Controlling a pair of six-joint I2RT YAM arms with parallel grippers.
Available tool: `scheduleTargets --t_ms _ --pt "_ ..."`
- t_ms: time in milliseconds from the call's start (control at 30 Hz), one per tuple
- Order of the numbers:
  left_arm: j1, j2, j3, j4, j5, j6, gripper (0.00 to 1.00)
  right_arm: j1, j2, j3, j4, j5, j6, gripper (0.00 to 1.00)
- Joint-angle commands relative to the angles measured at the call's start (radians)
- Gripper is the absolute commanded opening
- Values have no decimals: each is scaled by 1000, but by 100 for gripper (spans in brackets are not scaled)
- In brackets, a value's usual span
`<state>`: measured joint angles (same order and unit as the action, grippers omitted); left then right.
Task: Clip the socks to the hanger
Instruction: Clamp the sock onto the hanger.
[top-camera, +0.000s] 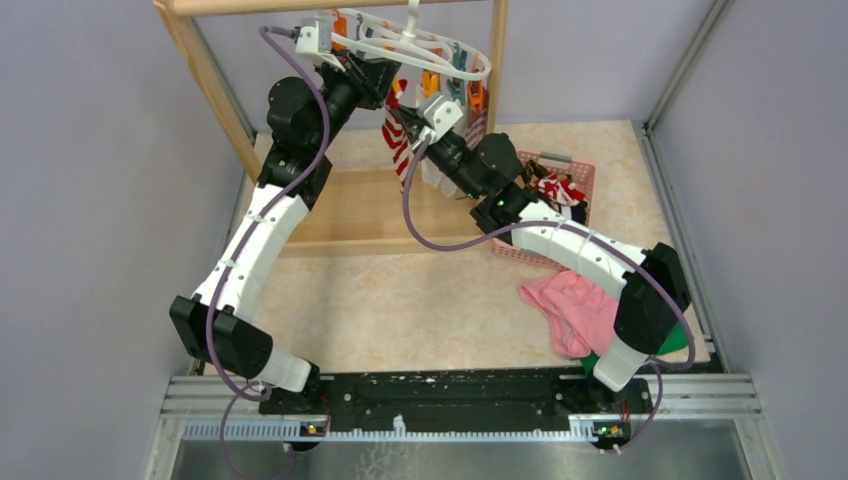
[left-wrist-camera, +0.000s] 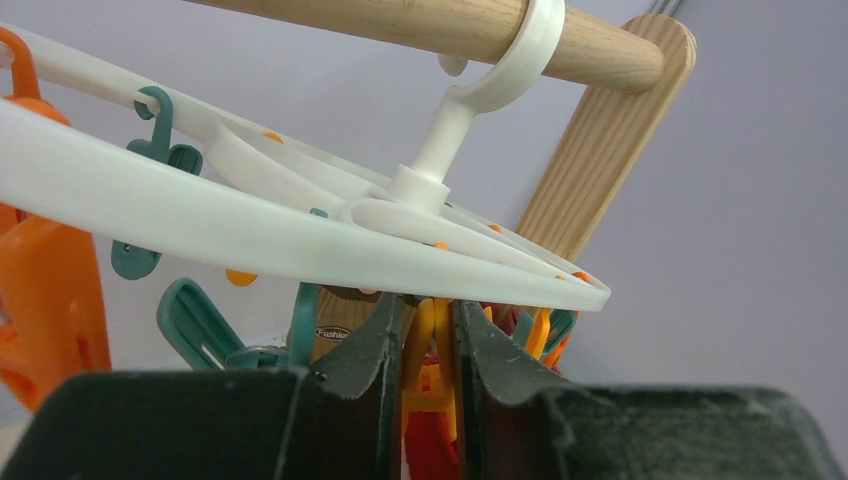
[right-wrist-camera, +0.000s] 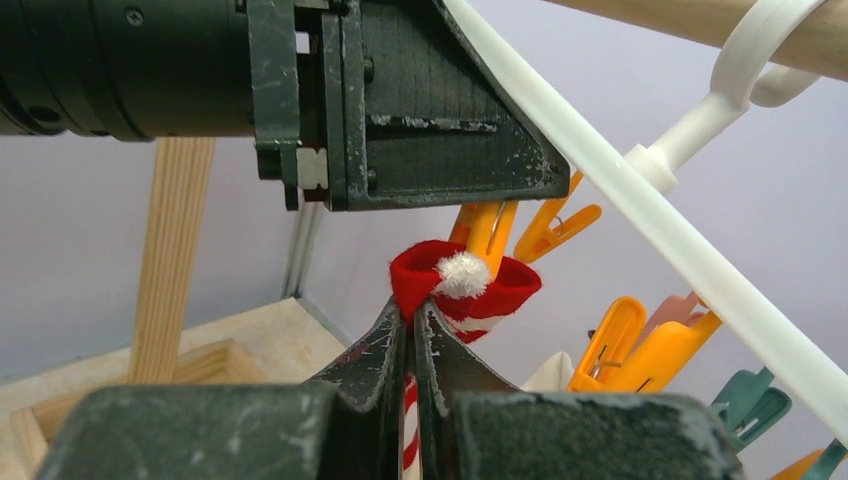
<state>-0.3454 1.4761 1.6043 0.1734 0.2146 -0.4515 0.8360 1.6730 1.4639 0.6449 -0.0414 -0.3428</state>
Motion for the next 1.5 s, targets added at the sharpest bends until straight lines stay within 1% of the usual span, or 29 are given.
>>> scheduleTargets --t_ms 0,133,267,633,1300,1400,1467 --pt "-10 -28 -6 31 -7 -19 0 9 -54 7 -25 61 -52 0" --pt "-10 -31 -6 31 -7 -21 0 8 -64 4 -35 89 -77 0" --pt "-12 -30 -7 28 -7 -24 0 8 -69 -7 5 83 -94 0" --pt "-15 -29 -9 30 -9 -31 0 9 -59 28 10 43 -99 0" --pt "-18 -24 -5 30 -10 -35 1 9 -45 67 38 50 -89 0" --pt "-18 -25 -6 31 -11 -35 3 8 -44 63 40 51 -87 0" --pt "-18 -27 -7 31 -12 -37 10 8 -45 60 40 55 -87 0"
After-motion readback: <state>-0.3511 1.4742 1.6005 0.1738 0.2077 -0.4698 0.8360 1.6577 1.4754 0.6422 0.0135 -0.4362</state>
